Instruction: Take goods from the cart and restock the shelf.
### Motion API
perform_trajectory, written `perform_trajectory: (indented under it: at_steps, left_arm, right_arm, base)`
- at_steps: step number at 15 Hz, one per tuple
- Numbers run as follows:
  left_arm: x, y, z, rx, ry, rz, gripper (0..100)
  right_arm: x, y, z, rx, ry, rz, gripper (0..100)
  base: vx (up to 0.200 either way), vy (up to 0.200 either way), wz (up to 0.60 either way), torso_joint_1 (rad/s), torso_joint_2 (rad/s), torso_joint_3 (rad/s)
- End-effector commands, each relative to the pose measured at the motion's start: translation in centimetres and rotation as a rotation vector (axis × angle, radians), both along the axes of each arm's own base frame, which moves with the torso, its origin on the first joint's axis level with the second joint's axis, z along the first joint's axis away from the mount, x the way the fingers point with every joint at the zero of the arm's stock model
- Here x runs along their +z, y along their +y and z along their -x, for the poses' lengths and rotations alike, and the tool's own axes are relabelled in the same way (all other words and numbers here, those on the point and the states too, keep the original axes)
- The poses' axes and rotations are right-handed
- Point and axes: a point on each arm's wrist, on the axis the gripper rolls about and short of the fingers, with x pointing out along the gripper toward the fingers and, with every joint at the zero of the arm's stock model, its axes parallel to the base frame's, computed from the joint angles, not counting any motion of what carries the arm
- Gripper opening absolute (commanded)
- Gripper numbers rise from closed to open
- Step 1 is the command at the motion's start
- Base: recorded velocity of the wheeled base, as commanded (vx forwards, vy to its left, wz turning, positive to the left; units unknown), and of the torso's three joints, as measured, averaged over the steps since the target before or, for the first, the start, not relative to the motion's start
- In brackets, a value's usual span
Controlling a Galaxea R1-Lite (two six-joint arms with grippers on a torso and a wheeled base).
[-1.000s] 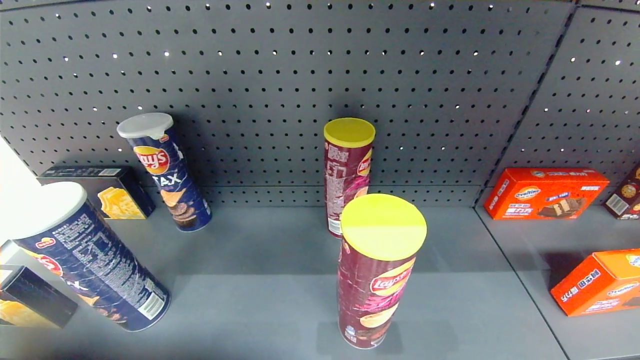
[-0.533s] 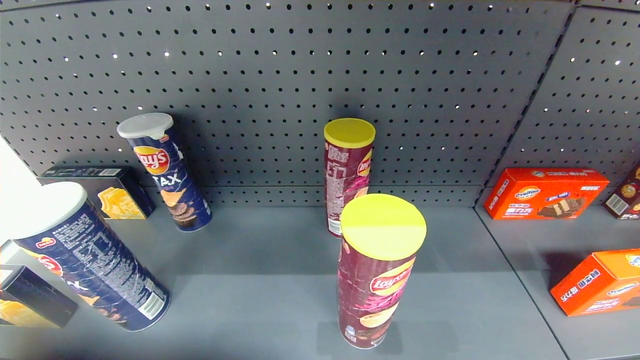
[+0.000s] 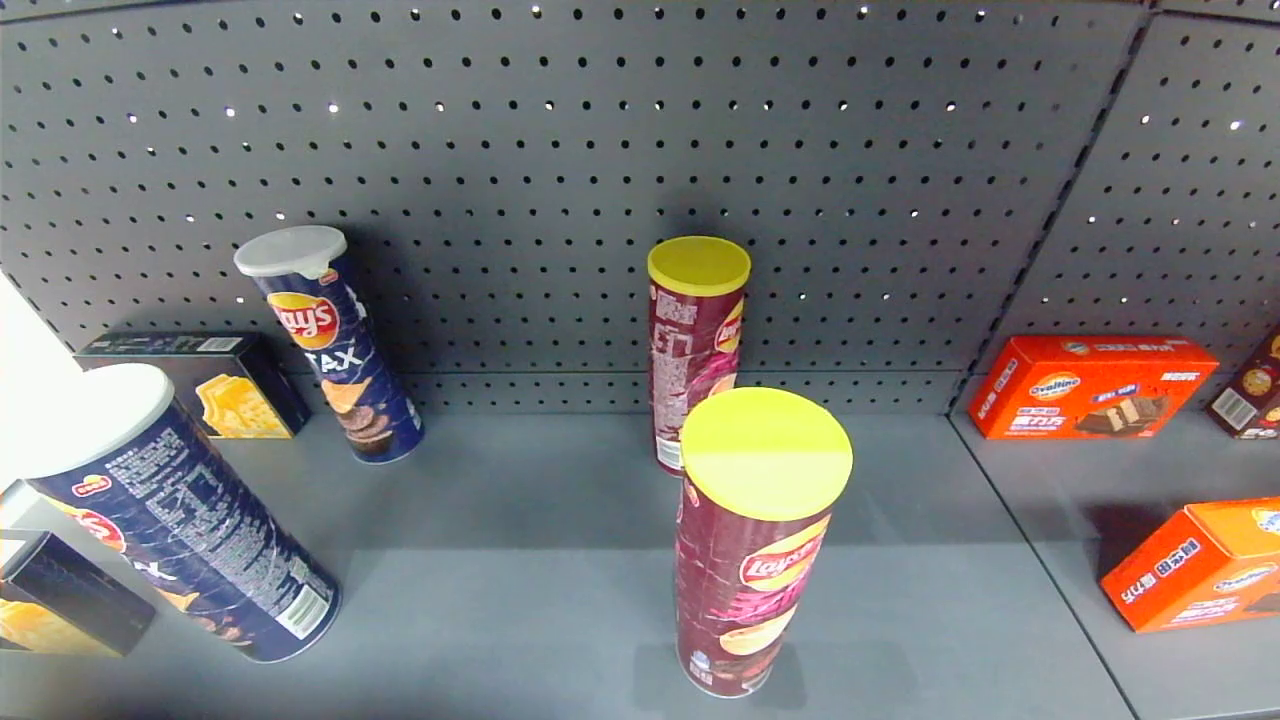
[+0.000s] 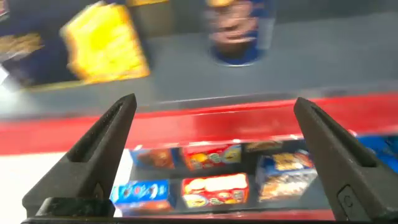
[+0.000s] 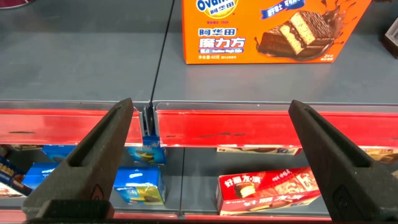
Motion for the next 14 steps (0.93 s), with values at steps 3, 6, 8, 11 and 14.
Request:
perform_trajectory:
  at_steps: [3, 6, 8, 11, 14]
  left_arm:
    - [0.01, 0.09, -0.01, 0.042, 0.000, 0.034, 100]
    - [0.03, -0.09, -0.01, -0.037, 0.000, 0.066, 100]
    - [0.03, -0.09, -0.01, -0.036, 0.000, 0.067, 100]
    - [0.03, -0.09, -0.01, -0.036, 0.000, 0.067, 100]
    - [0.03, -0.08, -0.01, -0.037, 0.000, 0.067, 100]
  right_arm:
    - [0.00, 0.00, -0.01, 0.000, 0.001, 0.000, 100]
    - [0.00, 0.00, -0.01, 0.001, 0.001, 0.000, 100]
    - [-0.01, 0.01, -0.01, 0.004, 0.003, 0.001, 100]
    - [0.00, 0.01, -0.01, 0.004, 0.001, 0.000, 100]
    - [0.00, 0.00, -0.01, 0.003, 0.001, 0.001, 100]
  base:
    - [0.000, 0.000, 0.00, 0.000, 0.00, 0.000]
    - [0.000, 0.000, 0.00, 0.000, 0.00, 0.000]
    - [0.000, 0.000, 0.00, 0.000, 0.00, 0.000]
    - [0.000, 0.000, 0.00, 0.000, 0.00, 0.000]
    - [0.000, 0.000, 0.00, 0.000, 0.00, 0.000]
